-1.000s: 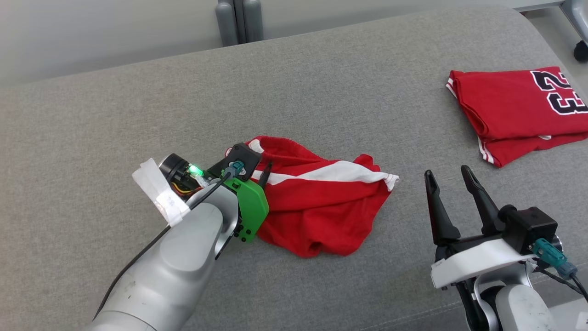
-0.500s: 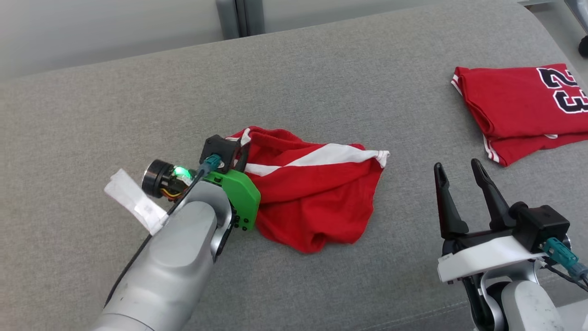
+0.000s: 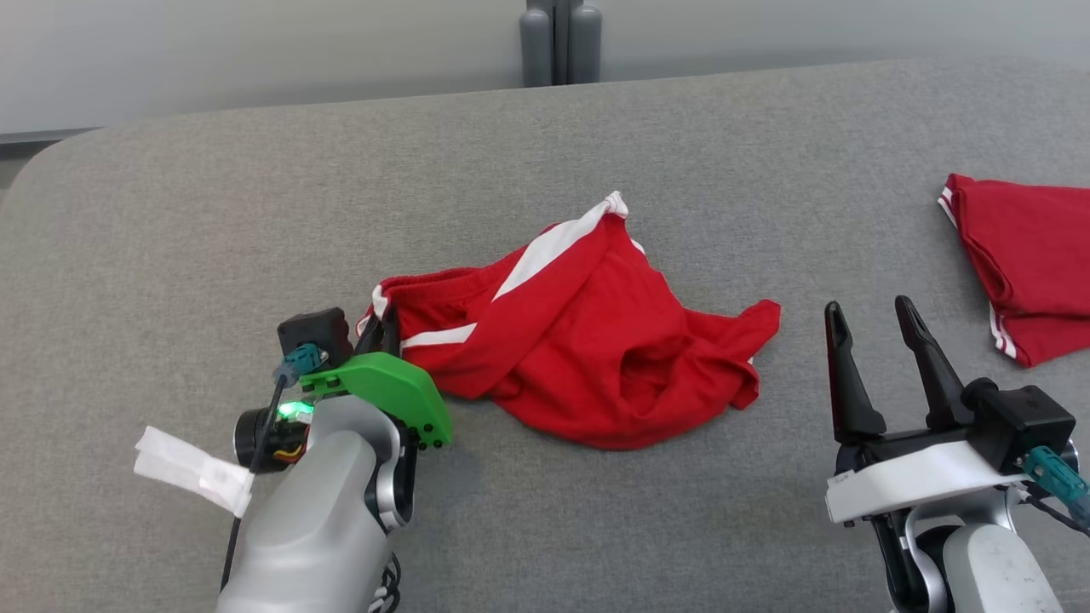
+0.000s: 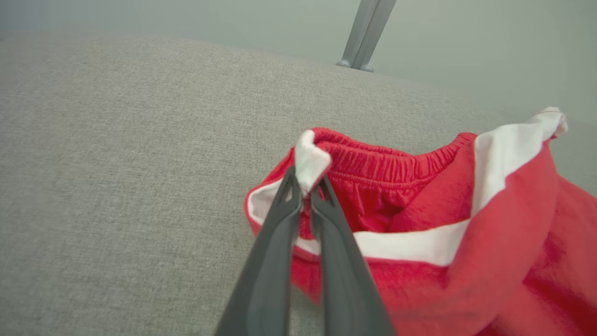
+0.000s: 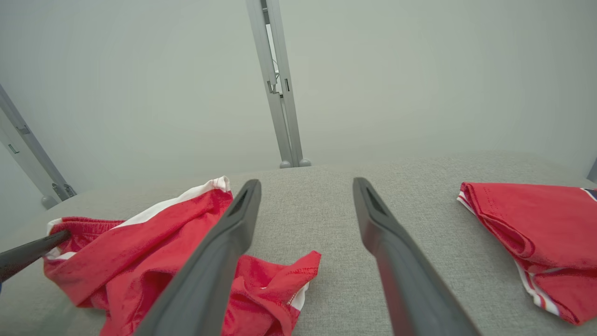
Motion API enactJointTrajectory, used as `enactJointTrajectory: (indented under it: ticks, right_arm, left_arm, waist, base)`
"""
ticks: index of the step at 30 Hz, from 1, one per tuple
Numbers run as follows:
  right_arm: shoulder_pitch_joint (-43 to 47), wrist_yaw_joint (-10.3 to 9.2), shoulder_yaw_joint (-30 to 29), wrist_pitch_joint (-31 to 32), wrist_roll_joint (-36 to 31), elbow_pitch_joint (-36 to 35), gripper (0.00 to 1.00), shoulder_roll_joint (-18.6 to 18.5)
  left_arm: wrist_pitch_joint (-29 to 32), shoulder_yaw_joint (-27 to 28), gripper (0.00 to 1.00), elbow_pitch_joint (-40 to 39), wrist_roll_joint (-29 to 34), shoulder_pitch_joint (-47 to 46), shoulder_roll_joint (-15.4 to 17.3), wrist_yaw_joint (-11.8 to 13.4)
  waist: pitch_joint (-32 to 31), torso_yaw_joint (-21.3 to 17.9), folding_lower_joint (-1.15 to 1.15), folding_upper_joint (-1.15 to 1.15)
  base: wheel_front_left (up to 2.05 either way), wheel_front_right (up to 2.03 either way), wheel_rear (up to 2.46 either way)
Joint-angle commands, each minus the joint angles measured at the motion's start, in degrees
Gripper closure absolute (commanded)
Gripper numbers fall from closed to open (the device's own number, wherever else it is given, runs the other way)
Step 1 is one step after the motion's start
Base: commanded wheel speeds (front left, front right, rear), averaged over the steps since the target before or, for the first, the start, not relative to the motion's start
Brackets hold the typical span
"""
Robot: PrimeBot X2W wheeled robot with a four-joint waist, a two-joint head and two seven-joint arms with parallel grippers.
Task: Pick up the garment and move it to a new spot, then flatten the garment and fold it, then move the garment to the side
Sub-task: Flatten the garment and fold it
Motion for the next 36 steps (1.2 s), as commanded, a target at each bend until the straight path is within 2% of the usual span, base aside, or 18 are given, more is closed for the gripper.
enactJointTrajectory:
  ticks: [1,15,16,17,18,24,36]
  right_arm:
    - [0.53,-0.09,-0.06,0.13,0.07,-0.20,0.00,-0.10]
    - [0.36,-0.09,0.09,0.34,0.65,2.25,0.00,-0.10]
    - [0.31,-0.09,0.10,0.28,0.61,2.37,0.00,-0.10]
    - [0.24,-0.09,0.06,0.20,0.63,2.47,0.00,-0.10]
    - [0.21,-0.09,0.02,0.12,0.65,2.56,0.00,-0.10]
    - [0.28,-0.09,-0.30,0.04,0.74,3.12,0.00,-0.10]
    - [-1.21,-0.09,-0.77,2.17,-1.62,4.45,0.00,-0.08]
  left_arm:
    - [-0.43,0.69,1.00,-0.14,-0.65,1.47,0.24,0.62]
    - [0.15,2.22,1.00,0.54,-4.21,7.76,0.29,2.33]
    - [0.11,2.07,0.92,0.60,-4.36,7.82,0.27,2.52]
    - [-0.08,1.88,0.52,0.48,-4.34,7.77,0.25,2.81]
    - [-0.27,1.73,0.00,0.32,-4.09,7.74,0.24,3.04]
    - [-1.06,1.79,0.00,-3.30,-2.29,8.20,0.43,4.47]
    - [-1.02,5.33,0.00,-21.63,6.64,16.52,5.40,5.68]
  waist:
    - [-1.14,2.09,0.00,0.00]
    - [-1.26,1.38,0.00,0.00]
    - [-1.27,1.26,0.00,0.00]
    - [-1.27,1.14,0.00,0.00]
    - [-1.29,1.08,0.00,0.00]
    - [-1.70,1.25,0.00,0.00]
    - [-4.27,4.61,0.00,0.00]
  base:
    - [0.00,0.00,0.00]
    - [0.00,0.00,0.00]
    - [0.00,0.00,0.00]
    - [0.00,0.00,0.00]
    - [0.00,0.00,0.00]
    - [0.00,0.00,0.00]
    - [0.00,0.00,0.00]
